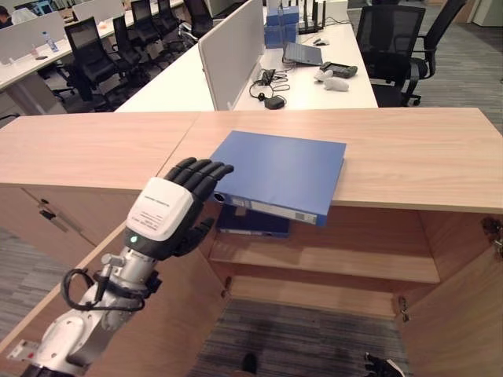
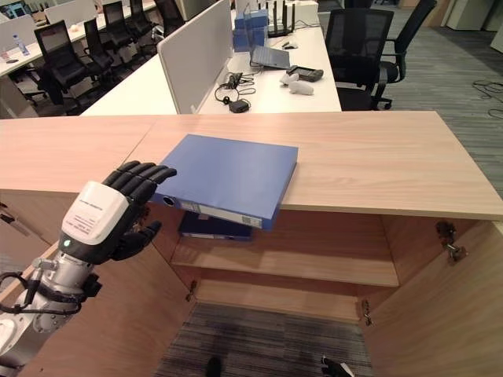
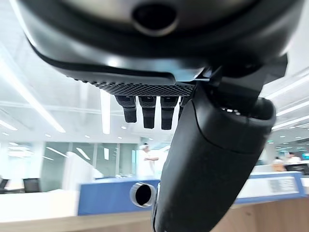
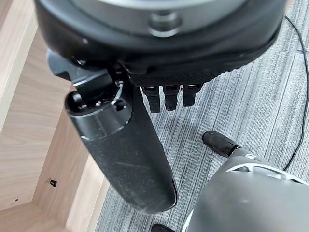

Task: Put the empty folder in the office cabinet

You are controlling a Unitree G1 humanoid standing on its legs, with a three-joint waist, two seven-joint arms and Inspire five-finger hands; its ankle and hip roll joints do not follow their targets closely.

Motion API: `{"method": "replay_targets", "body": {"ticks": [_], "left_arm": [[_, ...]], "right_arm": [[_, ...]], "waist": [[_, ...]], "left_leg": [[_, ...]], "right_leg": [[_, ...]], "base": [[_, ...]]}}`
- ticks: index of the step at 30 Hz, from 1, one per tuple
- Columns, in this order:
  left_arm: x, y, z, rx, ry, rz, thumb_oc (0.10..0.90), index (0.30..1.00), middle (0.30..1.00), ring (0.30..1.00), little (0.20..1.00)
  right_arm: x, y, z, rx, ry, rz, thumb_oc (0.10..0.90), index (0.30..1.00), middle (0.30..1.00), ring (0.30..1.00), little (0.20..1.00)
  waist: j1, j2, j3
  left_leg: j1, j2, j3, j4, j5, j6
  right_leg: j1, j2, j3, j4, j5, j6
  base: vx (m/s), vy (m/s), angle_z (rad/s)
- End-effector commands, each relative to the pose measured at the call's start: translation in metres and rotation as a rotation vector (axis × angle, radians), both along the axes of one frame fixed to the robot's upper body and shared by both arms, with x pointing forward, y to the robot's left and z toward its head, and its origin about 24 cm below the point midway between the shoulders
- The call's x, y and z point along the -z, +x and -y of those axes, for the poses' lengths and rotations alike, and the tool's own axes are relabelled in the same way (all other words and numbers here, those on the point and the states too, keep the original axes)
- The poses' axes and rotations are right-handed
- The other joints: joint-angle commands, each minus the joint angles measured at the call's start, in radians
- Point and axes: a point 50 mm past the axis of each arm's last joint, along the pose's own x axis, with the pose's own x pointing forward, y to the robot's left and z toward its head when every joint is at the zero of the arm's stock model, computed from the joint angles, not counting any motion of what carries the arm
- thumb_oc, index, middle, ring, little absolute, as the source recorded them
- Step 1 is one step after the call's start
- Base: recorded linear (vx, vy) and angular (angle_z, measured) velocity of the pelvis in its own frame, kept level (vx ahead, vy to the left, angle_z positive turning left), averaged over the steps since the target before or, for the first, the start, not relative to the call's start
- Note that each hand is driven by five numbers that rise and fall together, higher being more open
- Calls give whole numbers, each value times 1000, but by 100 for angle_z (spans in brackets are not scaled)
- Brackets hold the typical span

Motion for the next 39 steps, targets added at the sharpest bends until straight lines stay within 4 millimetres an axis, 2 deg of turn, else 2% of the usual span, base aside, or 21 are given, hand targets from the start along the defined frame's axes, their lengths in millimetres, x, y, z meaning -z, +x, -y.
{"method": "replay_targets", "body": {"ticks": [1, 7, 16, 30, 37, 38, 39], "left_arm": [[-53, 18, 9, 71, -9, 214, 800, 900, 900, 900, 900], [-52, 25, 14, 81, -31, 196, 800, 900, 900, 900, 900], [-39, 54, 7, -16, -23, 138, 800, 900, 900, 900, 900], [-23, 66, 2, -82, 21, 82, 800, 900, 900, 900, 900], [-21, 73, 8, -75, 57, 70, 800, 900, 900, 900, 900], [-20, 74, 8, -74, 59, 68, 679, 719, 719, 719, 719], [-20, 74, 9, -74, 59, 67, 438, 356, 356, 356, 356]], "right_arm": [[-12, 40, 1, -55, -16, 114, 800, 900, 900, 900, 900], [-10, 32, 4, -34, -24, 88, 800, 900, 900, 900, 900], [-7, 15, 12, 3, -35, 29, 800, 900, 900, 900, 900], [-5, 9, 13, 15, -31, 7, 800, 900, 900, 900, 900], [-5, 9, 14, 14, -34, 3, 800, 900, 900, 900, 900], [-5, 9, 14, 18, -34, 3, 800, 900, 900, 900, 900], [-5, 9, 15, 18, -34, 3, 800, 900, 900, 900, 900]], "waist": [[-12, -31, 23], [-33, -34, 22], [-88, -44, 16], [-113, -62, 4], [-124, -66, 0], [-125, -67, 0], [-126, -67, -1]], "left_leg": [[79, 25, -30, 39, -99, -28], [92, 32, -13, 32, -103, -28], [113, 28, 21, 25, -117, -25], [138, 33, 65, 21, -130, -21], [147, 32, 73, 15, -131, -18], [148, 31, 73, 15, -132, -18], [149, 30, 74, 14, -132, -17]], "right_leg": [[0, 50, 18, 9, -115, -1], [-1, 51, 28, 9, -113, 1], [-11, 30, 78, 9, -93, 10], [-24, 35, 119, 9, -80, 16], [-24, 32, 131, 9, -79, 19], [-23, 31, 132, 9, -78, 19], [-23, 31, 134, 9, -79, 19]], "base": [[18, 0, -19], [11, 8, -10], [-1, 29, -13], [5, 2, -10], [2, 2, -2], [0, 0, 0], [0, 0, 0]]}}
